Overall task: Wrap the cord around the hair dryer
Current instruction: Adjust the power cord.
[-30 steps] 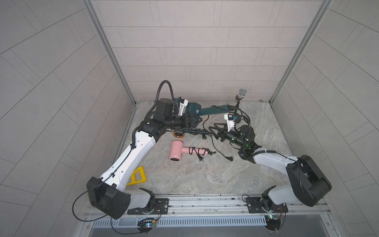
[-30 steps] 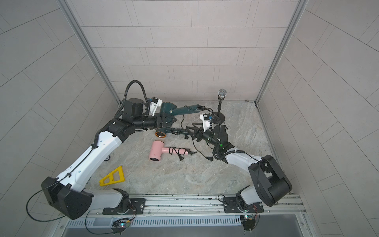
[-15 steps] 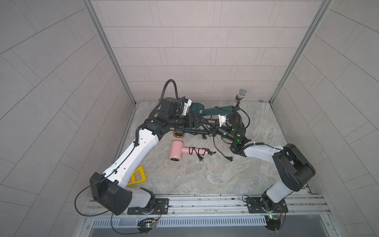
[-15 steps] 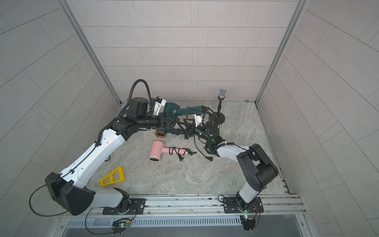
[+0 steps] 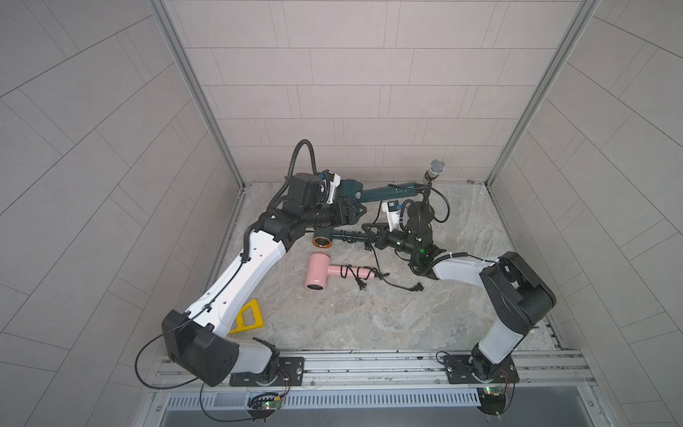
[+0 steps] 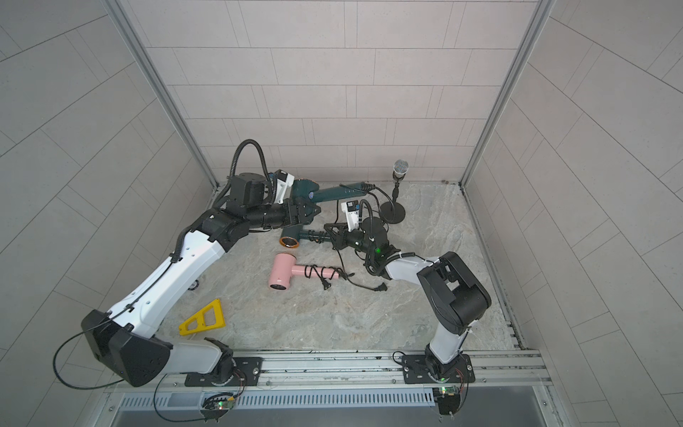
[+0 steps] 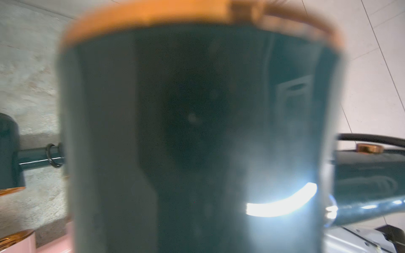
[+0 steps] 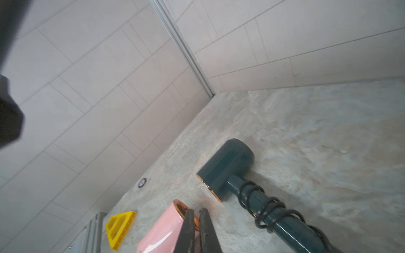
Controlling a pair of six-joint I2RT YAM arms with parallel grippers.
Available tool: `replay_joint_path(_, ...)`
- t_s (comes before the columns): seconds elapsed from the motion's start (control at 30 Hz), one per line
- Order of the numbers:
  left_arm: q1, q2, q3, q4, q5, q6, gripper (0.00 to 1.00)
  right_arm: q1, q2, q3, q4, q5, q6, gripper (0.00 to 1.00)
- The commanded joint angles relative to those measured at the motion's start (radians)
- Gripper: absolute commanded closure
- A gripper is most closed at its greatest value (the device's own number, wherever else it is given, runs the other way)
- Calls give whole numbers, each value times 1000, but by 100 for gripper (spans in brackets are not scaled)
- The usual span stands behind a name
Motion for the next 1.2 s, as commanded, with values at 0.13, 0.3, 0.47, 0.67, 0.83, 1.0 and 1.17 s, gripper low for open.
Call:
replay_joint_path(0.13,96,-76,68,150,-326,59,100,75,-171,53,-666,380,-375,100)
replay_joint_path(0.3,98,-46,64,135,-589,184,100,144,-255,134,-933,473,-560,100)
replay_joint_path(0.47,94,-9,20,147,-829,261,100,209,-291,271,-1222,508,-732,100)
replay_joint_path(0.67,100,26,-20,193,-1018,323,100,278,-324,391,-1438,547,-828,100)
replay_joint_path(0.83,100,108,-11,213,-1073,379,100,367,-331,501,-1556,635,-890,100)
replay_joint_path(1.0,103,166,-45,243,-1090,407,100,387,-351,598,-1609,722,-959,100)
replay_joint_path(1.17,130,207,-78,252,-1068,403,100,388,-367,680,-1627,762,-1013,100)
